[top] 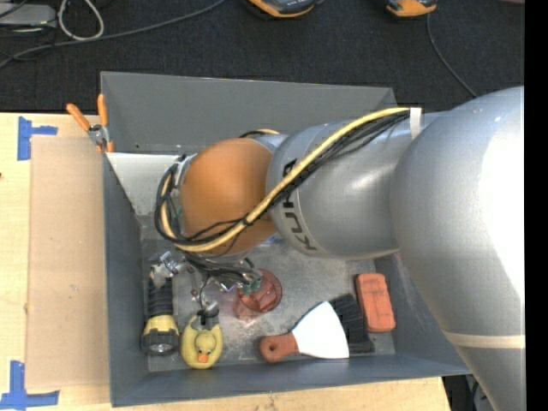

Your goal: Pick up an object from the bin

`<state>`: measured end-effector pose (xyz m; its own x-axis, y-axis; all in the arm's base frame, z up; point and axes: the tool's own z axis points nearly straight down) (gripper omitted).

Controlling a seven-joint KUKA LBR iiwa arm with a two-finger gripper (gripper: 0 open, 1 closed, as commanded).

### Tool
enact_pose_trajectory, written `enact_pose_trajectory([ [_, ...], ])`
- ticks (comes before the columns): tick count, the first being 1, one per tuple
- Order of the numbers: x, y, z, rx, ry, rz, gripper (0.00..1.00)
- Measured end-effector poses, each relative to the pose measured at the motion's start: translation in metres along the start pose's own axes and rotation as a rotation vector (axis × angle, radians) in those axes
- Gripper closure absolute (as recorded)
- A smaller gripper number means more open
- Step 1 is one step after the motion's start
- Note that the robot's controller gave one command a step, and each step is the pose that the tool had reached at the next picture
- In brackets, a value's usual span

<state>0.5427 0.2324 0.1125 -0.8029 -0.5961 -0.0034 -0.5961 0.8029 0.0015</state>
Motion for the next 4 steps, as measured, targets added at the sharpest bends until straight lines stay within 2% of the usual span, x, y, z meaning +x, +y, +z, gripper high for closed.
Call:
enact_pose_trajectory([
  [1,-0.039,-0.012,0.040,-0.001,-0.003,-0.175,0.00],
  [2,-0.031,-0.028,0.039,-0.001,-0.009,-0.268,0.00],
  [3,0.008,0.007,0.031,0.027,-0.058,-0.379,1.00],
  [4,0.015,0.014,0.037,0.011,-0.029,-0.384,0.00],
])
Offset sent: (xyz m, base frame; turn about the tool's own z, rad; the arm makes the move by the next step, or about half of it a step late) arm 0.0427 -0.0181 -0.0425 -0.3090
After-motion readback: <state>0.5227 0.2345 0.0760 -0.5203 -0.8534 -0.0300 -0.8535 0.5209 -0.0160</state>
